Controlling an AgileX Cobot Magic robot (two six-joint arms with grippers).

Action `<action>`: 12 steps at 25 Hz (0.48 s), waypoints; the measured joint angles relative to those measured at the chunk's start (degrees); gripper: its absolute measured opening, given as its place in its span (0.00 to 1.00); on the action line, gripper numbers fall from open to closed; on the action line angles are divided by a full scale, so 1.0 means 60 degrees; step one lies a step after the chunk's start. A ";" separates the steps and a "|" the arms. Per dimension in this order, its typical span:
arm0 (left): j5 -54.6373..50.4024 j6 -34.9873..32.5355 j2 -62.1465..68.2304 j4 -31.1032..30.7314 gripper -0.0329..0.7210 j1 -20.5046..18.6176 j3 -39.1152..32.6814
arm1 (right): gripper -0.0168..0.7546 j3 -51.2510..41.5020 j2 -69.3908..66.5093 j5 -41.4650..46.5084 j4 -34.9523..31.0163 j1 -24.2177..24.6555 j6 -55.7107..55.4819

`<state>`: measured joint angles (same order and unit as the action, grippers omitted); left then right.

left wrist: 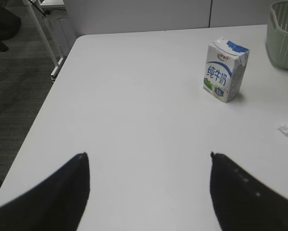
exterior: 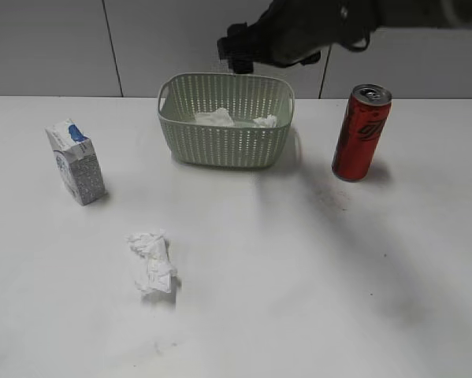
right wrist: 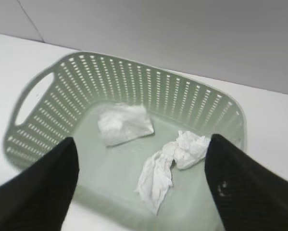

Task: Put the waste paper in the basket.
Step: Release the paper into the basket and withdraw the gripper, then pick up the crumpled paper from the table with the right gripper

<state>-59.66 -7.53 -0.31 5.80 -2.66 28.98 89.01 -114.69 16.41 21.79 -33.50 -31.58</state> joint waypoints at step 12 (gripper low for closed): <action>0.0000 0.0000 0.0000 0.0000 0.80 0.0000 0.0000 | 0.75 0.0063 0.0705 0.4750 -0.5776 -0.1367 0.6138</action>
<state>-59.66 -7.53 -0.31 5.80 -2.66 28.98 89.39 -110.46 44.91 -12.87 -41.70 5.25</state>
